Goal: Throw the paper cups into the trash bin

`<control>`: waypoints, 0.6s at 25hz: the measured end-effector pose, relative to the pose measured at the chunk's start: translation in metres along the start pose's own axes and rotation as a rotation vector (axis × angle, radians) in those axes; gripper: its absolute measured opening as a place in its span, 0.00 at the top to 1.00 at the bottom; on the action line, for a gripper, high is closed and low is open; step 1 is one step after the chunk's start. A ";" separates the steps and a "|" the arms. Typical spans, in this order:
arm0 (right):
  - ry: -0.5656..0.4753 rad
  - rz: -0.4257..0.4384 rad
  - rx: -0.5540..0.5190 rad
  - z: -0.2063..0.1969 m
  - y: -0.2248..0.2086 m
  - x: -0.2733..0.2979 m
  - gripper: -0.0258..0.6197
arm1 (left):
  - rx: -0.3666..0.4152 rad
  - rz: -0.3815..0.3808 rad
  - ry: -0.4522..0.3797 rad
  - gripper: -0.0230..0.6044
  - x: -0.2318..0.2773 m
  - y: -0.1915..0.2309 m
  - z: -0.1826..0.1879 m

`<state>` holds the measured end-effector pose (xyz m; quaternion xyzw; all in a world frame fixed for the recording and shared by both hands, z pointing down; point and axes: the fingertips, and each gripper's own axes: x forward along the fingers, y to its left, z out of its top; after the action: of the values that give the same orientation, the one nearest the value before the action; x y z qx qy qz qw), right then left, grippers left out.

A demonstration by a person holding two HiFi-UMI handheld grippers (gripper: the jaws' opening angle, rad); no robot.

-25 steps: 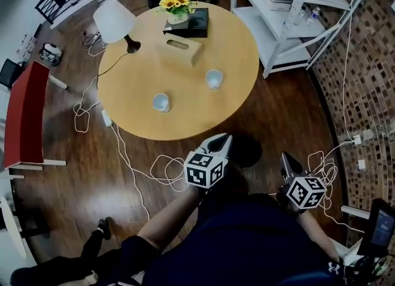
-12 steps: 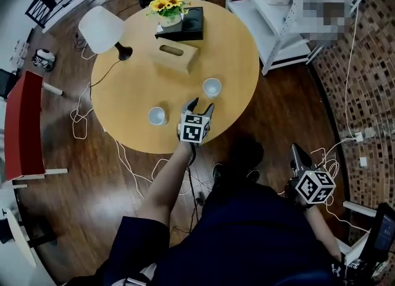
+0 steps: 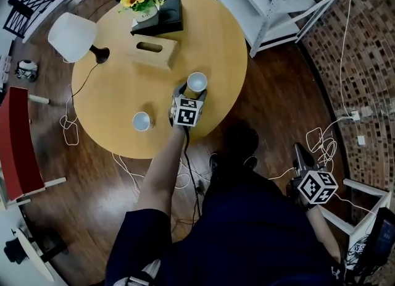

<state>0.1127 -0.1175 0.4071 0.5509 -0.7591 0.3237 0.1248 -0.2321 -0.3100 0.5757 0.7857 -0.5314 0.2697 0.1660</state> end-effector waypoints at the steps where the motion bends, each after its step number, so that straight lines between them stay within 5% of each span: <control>1: 0.001 -0.006 0.005 -0.001 -0.001 0.000 0.94 | 0.022 -0.007 -0.007 0.45 0.004 -0.001 0.002; 9: -0.015 -0.018 0.015 0.000 -0.002 0.001 0.94 | 0.088 -0.075 -0.038 0.47 0.006 -0.022 0.017; 15: -0.003 0.012 0.004 0.002 0.005 0.011 0.94 | 0.116 -0.208 -0.074 0.48 -0.014 -0.060 0.032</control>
<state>0.1038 -0.1260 0.4103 0.5472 -0.7617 0.3253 0.1207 -0.1729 -0.2939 0.5432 0.8542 -0.4364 0.2521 0.1278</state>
